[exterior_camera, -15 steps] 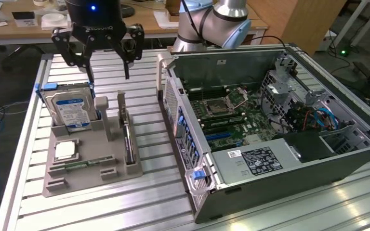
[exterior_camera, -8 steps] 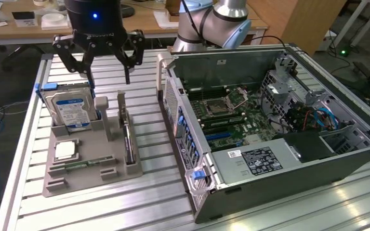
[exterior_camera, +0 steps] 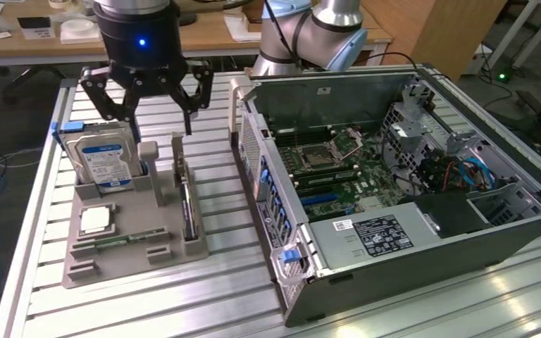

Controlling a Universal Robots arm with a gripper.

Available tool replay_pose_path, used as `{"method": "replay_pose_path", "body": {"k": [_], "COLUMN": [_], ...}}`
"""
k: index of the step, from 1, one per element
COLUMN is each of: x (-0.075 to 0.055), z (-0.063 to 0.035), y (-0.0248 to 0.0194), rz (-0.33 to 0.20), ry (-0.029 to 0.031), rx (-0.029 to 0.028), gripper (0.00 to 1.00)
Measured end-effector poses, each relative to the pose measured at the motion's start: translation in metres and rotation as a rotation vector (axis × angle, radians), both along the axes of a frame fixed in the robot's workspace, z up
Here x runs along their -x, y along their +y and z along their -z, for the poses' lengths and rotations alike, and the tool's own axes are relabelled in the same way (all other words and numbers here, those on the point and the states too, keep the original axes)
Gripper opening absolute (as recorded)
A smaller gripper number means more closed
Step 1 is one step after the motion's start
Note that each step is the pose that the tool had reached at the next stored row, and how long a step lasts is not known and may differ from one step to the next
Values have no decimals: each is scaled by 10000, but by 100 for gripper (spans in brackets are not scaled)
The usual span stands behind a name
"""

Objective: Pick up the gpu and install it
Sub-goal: 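Pick up the gpu and move the gpu toward the slot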

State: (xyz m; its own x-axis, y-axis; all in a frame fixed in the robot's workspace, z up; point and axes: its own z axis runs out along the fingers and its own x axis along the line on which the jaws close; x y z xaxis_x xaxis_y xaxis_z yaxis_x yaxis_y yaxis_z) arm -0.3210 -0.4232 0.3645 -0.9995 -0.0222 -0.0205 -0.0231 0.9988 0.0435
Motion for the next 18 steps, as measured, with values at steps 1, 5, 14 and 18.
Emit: {"method": "replay_pose_path", "body": {"k": [1, 5, 14, 18], "x": [0, -8, -16, -16], "z": [15, 87, 250, 323], "y": [-5, -5, -6, -6], "rz": [0, 34, 35, 34], "ry": [0, -8, -14, -15], "rx": [9, 19, 20, 20], "gripper": [71, 71, 71, 71]}}
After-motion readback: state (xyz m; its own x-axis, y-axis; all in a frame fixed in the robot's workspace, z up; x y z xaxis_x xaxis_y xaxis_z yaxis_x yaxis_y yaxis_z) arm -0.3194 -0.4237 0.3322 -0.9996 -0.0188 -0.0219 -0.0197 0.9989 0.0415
